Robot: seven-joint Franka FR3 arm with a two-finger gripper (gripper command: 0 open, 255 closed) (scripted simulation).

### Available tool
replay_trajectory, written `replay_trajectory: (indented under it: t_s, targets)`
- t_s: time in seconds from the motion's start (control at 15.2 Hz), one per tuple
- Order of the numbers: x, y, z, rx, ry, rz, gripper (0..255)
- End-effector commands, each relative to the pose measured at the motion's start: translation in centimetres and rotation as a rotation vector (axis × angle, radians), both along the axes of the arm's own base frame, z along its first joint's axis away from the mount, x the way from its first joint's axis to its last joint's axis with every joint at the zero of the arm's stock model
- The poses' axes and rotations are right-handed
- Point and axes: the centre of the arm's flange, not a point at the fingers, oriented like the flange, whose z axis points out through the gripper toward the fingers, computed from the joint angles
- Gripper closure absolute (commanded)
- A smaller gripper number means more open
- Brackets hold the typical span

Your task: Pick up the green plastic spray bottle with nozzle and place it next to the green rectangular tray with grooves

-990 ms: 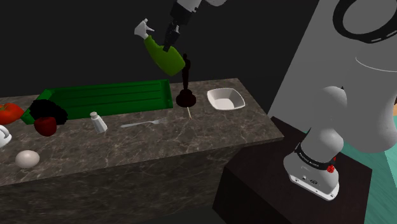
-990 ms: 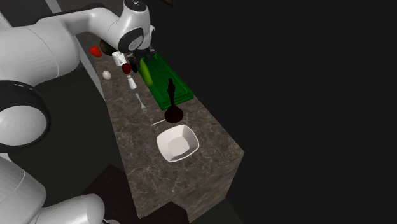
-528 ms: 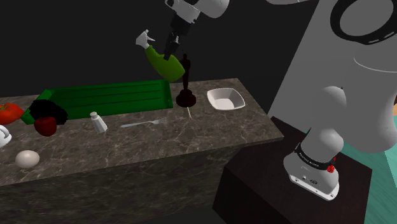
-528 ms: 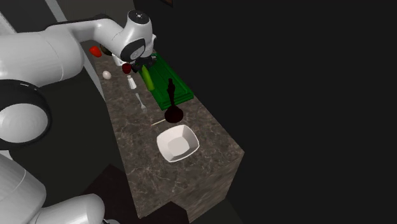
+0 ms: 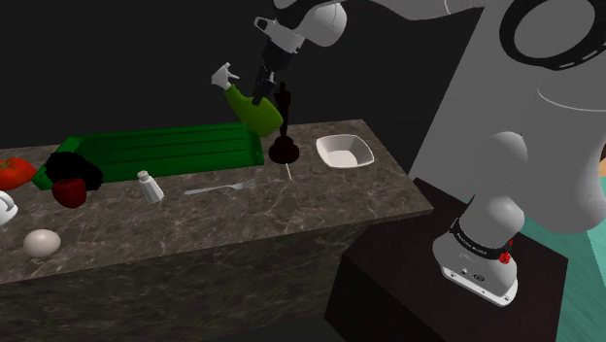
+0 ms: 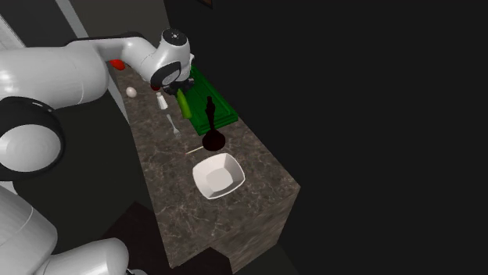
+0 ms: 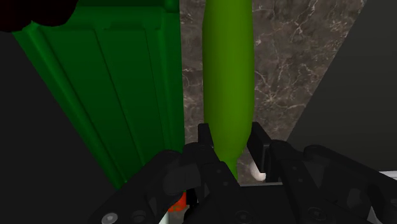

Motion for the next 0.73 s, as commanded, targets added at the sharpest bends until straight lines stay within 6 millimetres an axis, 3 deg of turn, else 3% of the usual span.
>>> replay_trajectory:
  t_s: [0.0,0.66]
  targets:
    - [0.0,0.0,-1.0,0.000,0.000,0.000,255]
    - [0.0,0.0,-6.3,0.000,0.000,0.000,255]
